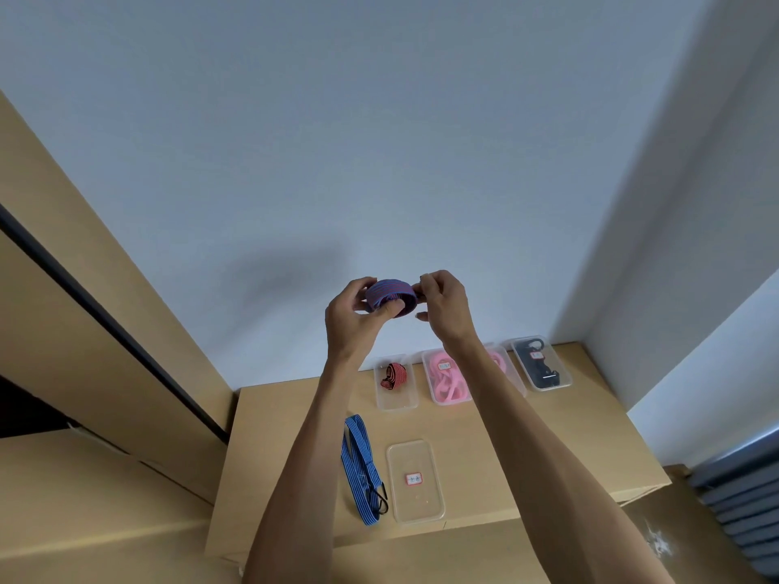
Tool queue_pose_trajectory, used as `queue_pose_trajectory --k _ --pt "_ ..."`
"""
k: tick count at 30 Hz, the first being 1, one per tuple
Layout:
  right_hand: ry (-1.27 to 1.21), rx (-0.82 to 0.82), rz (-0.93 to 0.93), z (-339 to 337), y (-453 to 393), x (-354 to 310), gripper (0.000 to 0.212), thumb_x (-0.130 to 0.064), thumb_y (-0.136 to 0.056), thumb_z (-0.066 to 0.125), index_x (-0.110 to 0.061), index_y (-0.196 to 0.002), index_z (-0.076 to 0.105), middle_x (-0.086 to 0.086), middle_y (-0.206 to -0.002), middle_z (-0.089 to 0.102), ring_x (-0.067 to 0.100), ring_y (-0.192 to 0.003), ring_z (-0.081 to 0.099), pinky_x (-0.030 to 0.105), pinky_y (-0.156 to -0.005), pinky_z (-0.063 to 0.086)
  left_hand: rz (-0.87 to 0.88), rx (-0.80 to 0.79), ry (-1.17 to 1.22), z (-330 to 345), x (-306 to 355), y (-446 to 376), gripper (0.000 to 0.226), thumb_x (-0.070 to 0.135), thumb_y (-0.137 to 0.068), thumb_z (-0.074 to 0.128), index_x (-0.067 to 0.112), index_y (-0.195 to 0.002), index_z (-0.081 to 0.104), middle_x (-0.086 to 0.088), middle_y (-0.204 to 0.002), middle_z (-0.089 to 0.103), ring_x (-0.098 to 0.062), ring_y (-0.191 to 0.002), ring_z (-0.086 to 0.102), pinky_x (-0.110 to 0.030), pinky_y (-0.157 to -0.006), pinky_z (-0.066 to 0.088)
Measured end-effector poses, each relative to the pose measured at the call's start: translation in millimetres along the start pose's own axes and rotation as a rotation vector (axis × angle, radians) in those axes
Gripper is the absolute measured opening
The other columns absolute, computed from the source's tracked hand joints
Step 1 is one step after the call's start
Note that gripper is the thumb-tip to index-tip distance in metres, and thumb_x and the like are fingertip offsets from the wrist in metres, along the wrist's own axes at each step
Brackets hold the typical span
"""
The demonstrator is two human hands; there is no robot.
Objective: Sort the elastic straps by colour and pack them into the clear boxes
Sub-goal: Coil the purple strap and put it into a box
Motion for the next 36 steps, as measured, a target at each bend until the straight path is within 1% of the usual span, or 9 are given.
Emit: queue_pose_trajectory --k 4,8,12,19,24,26,29,33,36 --pt "0.066 -0.025 -0.151 2 4 -4 0.022 -0.019 -0.102 0.051 -0.001 -0.091 0.057 0.007 -0.088 0.066 0.017 -0.083 0.065 0.028 -0.065 0.056 -0.063 0.068 -0.03 -1 1 -3 0.027 0.039 -0.064 0.082 0.028 -0.086 0.072 0.016 -0.078 0.073 -0.003 -0.073 0.068 -0.025 -0.067 0.053" --pt "0.089 -0.063 -0.231 5 7 -9 0.021 -0.015 -0.102 0.052 0.0 -0.088 0.057 0.007 -0.089 0.068 0.029 -0.086 0.065 0.041 -0.079 0.058 -0.19 0.109 0.013 -3 -3 -6 0.03 0.047 -0.061 0.081 0.024 -0.075 0.07 0.004 -0.066 0.071 -0.016 -0.063 0.063 -0.042 -0.071 0.057" --pt "0.09 -0.106 -0.309 7 8 -12 0.017 -0.006 -0.101 0.051 0.003 -0.087 0.056 0.009 -0.106 0.073 0.023 -0.091 0.067 0.036 -0.082 0.053 -0.265 0.136 0.081 -3 -1 -7 0.035 0.046 -0.062 0.083 0.015 -0.074 0.069 0.001 -0.058 0.066 -0.015 -0.055 0.058 -0.047 -0.071 0.059" --pt "0.167 -0.199 -0.352 6 4 -16 0.013 -0.009 -0.098 0.057 -0.008 -0.087 0.063 -0.002 -0.109 0.072 0.012 -0.104 0.065 0.026 -0.092 0.047 -0.3 0.154 0.102 -6 1 -12 0.036 0.049 -0.061 0.083 0.016 -0.069 0.07 0.006 -0.05 0.06 -0.013 -0.052 0.056 -0.046 -0.074 0.06" --pt "0.202 -0.244 -0.347 6 -1 -17 0.011 -0.002 -0.093 0.06 -0.005 -0.084 0.064 0.008 -0.107 0.072 0.016 -0.103 0.066 0.025 -0.085 0.052 -0.282 0.166 0.042 -7 -1 -12 0.033 0.048 -0.064 0.083 0.018 -0.068 0.071 0.007 -0.055 0.063 -0.022 -0.063 0.065 -0.042 -0.071 0.06" --pt "0.246 -0.266 -0.337 7 -2 -16 0.01 -0.004 -0.093 0.061 -0.006 -0.084 0.064 0.007 -0.109 0.072 0.019 -0.105 0.065 0.032 -0.089 0.052 -0.263 0.173 0.022 -8 -1 -11 0.035 0.048 -0.064 0.083 0.016 -0.067 0.07 -0.003 -0.063 0.064 -0.026 -0.066 0.065 -0.038 -0.066 0.056" --pt "0.269 -0.237 -0.328 8 -2 -17 0.01 -0.009 -0.091 0.065 -0.01 -0.081 0.065 0.002 -0.106 0.073 0.012 -0.1 0.065 0.03 -0.089 0.048 -0.202 0.146 -0.003 -8 -2 -11 0.039 0.048 -0.065 0.081 0.012 -0.066 0.067 -0.016 -0.067 0.063 -0.02 -0.061 0.056 -0.035 -0.061 0.047" --pt "0.077 -0.183 -0.254 5 -5 -19 0.018 -0.012 -0.088 0.073 -0.004 -0.077 0.062 0.002 -0.081 0.071 0.012 -0.081 0.068 0.027 -0.076 0.051 -0.1 -0.014 0.051 -12 2 -13 0.036 0.042 -0.066 0.079 0.008 -0.076 0.07 -0.019 -0.071 0.063 -0.018 -0.062 0.054 -0.036 -0.062 0.049" --pt "-0.18 -0.183 -0.133 0 -6 -15 0.021 -0.011 -0.088 0.074 0.0 -0.091 0.057 0.01 -0.078 0.066 0.02 -0.072 0.061 0.03 -0.068 0.048 -0.091 -0.123 0.121 -14 1 -12 0.026 0.036 -0.07 0.08 0.014 -0.084 0.075 -0.013 -0.074 0.069 -0.016 -0.068 0.061 -0.04 -0.07 0.056"
Point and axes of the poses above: each hand's wrist, its own y-axis away from the middle knuckle, its own z-axis out of the palm, x = y × z, the point moved 2 cm from there along -y, towards the middle knuckle
